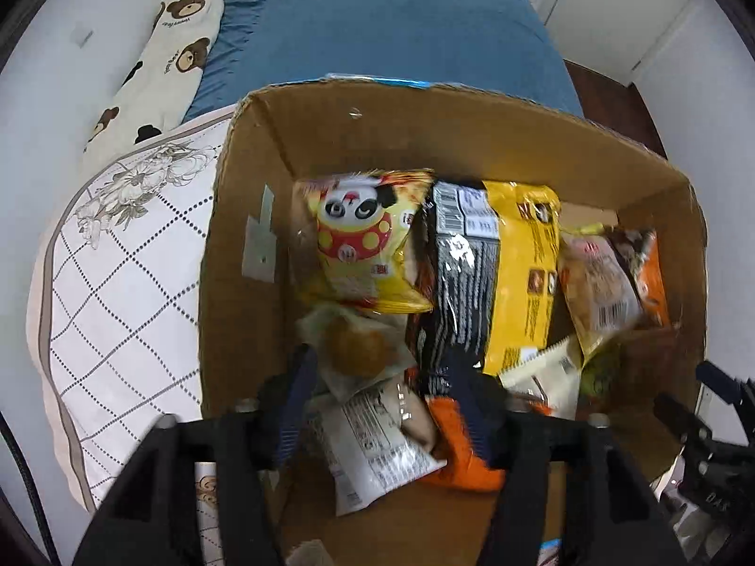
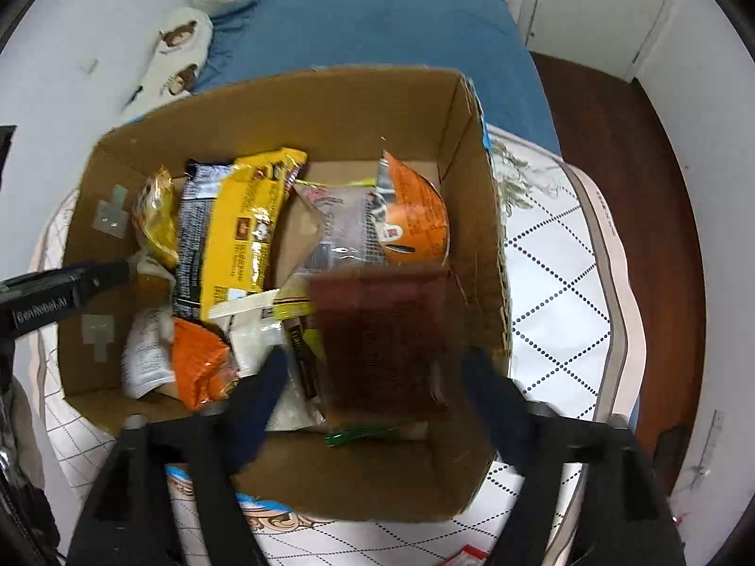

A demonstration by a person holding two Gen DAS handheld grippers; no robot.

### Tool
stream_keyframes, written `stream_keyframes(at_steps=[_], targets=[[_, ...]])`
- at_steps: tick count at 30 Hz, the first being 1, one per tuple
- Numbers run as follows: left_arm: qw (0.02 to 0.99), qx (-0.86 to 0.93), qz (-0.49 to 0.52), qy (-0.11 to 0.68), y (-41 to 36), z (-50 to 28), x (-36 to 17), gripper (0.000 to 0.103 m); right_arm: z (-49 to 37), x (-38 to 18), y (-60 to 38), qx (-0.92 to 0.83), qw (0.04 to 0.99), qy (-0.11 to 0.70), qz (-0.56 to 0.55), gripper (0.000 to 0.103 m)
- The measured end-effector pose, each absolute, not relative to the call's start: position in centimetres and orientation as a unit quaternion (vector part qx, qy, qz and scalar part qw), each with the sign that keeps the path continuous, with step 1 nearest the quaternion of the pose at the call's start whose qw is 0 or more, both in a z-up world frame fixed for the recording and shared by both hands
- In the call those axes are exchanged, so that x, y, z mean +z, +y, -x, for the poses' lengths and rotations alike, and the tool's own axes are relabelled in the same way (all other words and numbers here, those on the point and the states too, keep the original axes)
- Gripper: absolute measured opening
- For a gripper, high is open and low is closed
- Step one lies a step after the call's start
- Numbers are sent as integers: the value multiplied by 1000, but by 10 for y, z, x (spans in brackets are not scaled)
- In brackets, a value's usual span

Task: Organize snacks
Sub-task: 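Carry cake and jelly pack into the box and release both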

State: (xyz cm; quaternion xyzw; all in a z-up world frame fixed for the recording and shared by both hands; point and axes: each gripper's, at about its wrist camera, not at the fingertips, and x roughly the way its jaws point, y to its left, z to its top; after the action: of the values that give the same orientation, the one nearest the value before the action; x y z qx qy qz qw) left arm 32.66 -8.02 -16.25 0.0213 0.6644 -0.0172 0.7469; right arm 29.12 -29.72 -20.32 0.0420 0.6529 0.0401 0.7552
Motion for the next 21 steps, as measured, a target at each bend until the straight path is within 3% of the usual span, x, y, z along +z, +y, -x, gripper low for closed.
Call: stream_keyframes(at_steps=[1,5,21], targets=[[747,-19,-15,664,-79,-328,-164,73,-292,-205,-298,40,754,654,-45,88],[751,-27,-10,660,-81,-327,-163,76,-292,-207,-295,39,755,653,-48,88],[795,-31,-14,606,-88,-252,-130,76,-259,-185,-279,41,786,615,-42,88]])
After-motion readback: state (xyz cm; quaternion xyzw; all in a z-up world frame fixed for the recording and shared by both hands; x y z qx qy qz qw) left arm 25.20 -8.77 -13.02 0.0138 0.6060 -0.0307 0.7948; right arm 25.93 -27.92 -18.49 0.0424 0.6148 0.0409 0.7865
